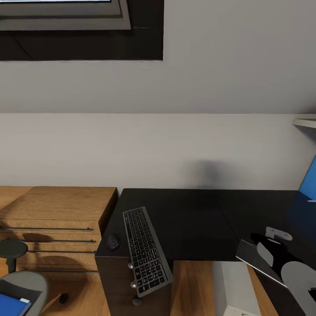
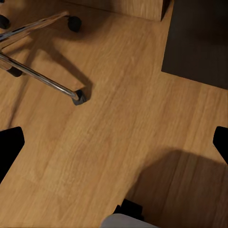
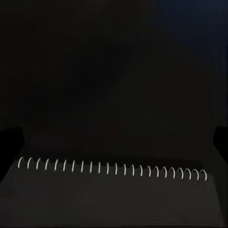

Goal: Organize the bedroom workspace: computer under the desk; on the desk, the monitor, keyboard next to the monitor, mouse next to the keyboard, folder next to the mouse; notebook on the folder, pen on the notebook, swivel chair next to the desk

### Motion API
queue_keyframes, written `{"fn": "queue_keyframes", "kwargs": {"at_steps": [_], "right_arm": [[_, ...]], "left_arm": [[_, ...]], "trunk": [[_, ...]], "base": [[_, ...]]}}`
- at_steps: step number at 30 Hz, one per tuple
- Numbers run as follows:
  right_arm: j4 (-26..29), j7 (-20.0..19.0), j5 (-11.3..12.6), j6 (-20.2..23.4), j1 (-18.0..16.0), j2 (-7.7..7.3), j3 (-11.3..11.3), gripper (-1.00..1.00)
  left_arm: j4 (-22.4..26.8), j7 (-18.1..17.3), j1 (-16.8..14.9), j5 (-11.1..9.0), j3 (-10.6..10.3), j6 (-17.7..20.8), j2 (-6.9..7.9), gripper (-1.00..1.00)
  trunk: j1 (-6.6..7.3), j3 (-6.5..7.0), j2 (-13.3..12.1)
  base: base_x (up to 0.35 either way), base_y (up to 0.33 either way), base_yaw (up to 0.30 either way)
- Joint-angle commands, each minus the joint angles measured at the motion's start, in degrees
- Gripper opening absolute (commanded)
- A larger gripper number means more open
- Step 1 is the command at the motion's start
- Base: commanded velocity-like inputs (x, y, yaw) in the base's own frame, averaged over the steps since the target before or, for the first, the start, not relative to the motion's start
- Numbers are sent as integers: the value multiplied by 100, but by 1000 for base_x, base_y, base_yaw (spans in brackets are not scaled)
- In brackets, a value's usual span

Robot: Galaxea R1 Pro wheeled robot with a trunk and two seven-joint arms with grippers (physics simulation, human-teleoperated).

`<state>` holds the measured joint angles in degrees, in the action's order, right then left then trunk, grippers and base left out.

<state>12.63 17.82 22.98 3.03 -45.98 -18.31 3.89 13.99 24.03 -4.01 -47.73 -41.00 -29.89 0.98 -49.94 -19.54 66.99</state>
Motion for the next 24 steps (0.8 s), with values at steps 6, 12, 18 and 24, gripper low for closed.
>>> {"fn": "queue_keyframes", "kwargs": {"at_steps": [6, 12, 18, 24], "right_arm": [[260, 16, 226, 182, -17, -40, 26, 100], [544, 27, 246, 203, -16, -40, 8, 100], [586, 35, 245, 198, -16, -13, 3, 100], [590, 40, 242, 190, -16, 1, -2, 100]], "left_arm": [[16, 68, -3, -47, -15, -8, 15, 100], [70, 61, -3, -57, 14, -14, 22, 100], [213, 50, -3, -64, 27, -6, 29, 100], [237, 57, -3, -71, 36, 33, 39, 100]], "trunk": [[-110, -97, 205], [-242, -205, 446], [-374, -312, 686], [-505, -420, 927]], "base": [[0, 0, 0], [0, 0, 0], [0, 0, 0], [0, 0, 0]]}}
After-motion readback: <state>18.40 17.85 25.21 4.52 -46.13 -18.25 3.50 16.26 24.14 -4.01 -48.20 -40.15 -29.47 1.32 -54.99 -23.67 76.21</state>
